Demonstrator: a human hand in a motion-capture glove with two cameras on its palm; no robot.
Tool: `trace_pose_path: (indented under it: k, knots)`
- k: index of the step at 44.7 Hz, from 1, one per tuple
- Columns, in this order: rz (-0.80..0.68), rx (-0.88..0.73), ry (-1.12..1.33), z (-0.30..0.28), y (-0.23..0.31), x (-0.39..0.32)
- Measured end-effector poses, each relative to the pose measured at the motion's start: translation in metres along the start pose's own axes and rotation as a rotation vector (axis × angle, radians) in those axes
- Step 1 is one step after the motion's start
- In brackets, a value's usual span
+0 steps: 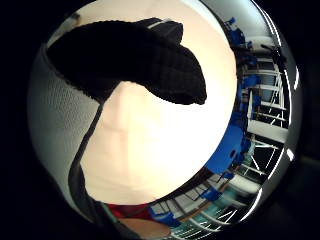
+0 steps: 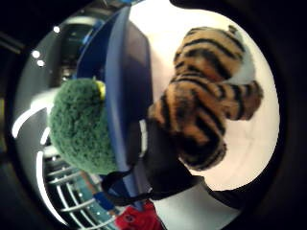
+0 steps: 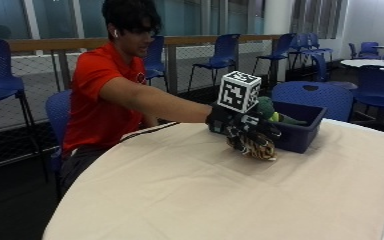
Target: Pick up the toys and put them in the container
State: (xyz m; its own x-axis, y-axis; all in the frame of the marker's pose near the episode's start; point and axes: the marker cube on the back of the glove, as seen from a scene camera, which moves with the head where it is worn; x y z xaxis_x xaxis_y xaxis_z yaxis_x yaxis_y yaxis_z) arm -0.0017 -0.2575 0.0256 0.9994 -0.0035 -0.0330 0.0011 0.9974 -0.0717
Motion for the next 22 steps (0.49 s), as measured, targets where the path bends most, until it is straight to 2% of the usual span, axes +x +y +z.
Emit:
trace_pose_path:
  k: [8,13,18,22]
  knots:
    - [-0.09,-0.115,-0.048,0.016,-0.009,-0.01]
    - [-0.125,-0.162,0.021,0.02,-0.008,-0.014]
    - [-0.098,-0.139,0.18,0.024,-0.008,-0.01]
    - [-0.081,-0.126,0.208,0.033,-0.01,-0.006]
